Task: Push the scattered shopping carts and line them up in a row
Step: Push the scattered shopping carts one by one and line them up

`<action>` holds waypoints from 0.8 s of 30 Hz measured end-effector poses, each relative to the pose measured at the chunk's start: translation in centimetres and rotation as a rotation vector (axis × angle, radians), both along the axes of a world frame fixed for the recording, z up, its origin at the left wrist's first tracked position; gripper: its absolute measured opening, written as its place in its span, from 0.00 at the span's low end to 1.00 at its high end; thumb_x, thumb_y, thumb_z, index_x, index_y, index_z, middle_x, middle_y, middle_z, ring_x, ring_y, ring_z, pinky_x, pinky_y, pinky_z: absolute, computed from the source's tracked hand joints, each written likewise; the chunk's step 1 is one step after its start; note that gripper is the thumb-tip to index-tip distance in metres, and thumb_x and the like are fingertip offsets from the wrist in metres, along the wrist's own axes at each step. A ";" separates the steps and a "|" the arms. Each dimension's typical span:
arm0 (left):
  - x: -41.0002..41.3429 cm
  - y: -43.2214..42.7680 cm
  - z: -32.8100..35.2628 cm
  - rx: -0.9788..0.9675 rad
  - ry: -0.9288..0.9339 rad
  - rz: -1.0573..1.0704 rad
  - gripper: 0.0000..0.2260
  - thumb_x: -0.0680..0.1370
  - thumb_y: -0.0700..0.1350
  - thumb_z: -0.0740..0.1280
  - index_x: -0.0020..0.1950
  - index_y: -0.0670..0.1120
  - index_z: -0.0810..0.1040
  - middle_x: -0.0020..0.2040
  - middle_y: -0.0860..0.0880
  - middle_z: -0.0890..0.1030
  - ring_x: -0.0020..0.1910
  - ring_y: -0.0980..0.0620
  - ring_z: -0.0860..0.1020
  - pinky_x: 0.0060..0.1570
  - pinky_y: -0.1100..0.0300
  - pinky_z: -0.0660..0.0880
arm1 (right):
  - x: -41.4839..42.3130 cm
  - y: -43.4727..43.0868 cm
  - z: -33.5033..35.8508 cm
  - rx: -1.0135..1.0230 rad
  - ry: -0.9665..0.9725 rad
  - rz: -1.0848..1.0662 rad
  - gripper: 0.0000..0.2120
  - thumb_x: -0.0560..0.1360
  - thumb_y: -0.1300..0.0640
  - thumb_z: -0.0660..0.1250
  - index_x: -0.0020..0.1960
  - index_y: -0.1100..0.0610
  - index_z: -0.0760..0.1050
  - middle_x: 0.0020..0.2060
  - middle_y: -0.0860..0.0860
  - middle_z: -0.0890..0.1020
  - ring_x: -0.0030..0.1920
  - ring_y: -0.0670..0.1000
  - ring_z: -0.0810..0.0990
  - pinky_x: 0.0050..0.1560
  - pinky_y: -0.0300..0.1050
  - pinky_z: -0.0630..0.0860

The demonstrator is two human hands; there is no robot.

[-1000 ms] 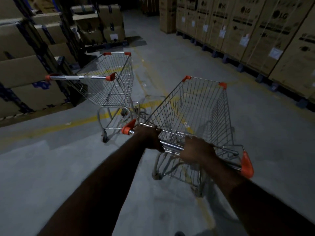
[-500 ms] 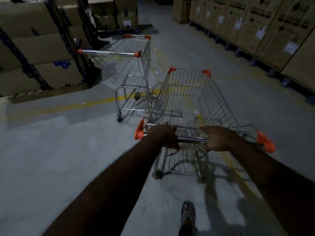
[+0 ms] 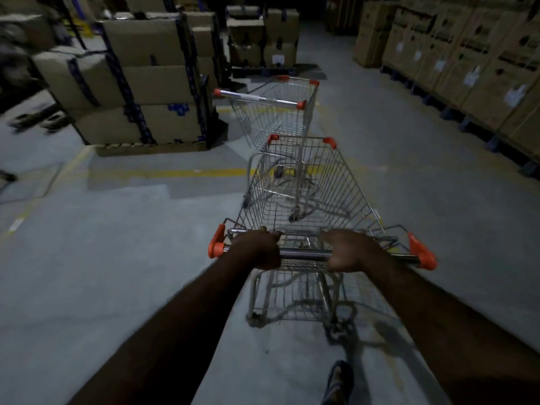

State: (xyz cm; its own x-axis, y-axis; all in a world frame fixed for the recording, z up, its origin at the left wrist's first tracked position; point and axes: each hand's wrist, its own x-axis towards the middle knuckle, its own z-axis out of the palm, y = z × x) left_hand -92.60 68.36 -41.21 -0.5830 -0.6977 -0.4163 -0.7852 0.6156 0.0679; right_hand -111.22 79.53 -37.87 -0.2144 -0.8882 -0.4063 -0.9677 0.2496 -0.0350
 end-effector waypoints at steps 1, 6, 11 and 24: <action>1.1 -0.1 0.1 -0.009 0.008 0.028 0.35 0.75 0.57 0.67 0.80 0.57 0.58 0.76 0.44 0.68 0.71 0.40 0.72 0.67 0.38 0.71 | 0.7 -0.6 -0.1 -0.001 -0.007 0.021 0.45 0.70 0.45 0.72 0.82 0.52 0.57 0.79 0.54 0.65 0.77 0.55 0.65 0.73 0.50 0.68; 5.8 0.0 0.7 -0.036 0.034 0.141 0.33 0.73 0.52 0.65 0.78 0.57 0.63 0.72 0.47 0.72 0.67 0.41 0.75 0.62 0.40 0.74 | 4.4 -3.1 -0.3 -0.012 -0.025 0.100 0.45 0.69 0.45 0.73 0.82 0.49 0.58 0.80 0.51 0.63 0.77 0.54 0.65 0.73 0.51 0.67; 8.6 -0.5 0.7 -0.062 0.046 0.256 0.31 0.72 0.52 0.65 0.76 0.57 0.65 0.67 0.49 0.74 0.63 0.42 0.77 0.58 0.42 0.75 | 6.6 -5.7 -0.3 -0.036 -0.034 0.190 0.46 0.67 0.45 0.75 0.81 0.47 0.59 0.79 0.50 0.64 0.76 0.53 0.66 0.71 0.51 0.70; 7.9 -4.3 0.5 -0.100 0.048 0.478 0.31 0.73 0.52 0.65 0.77 0.54 0.65 0.69 0.45 0.73 0.62 0.40 0.77 0.55 0.44 0.76 | 5.0 -15.6 -0.9 -0.036 -0.003 0.465 0.47 0.67 0.37 0.73 0.81 0.46 0.57 0.75 0.52 0.70 0.72 0.54 0.70 0.68 0.53 0.72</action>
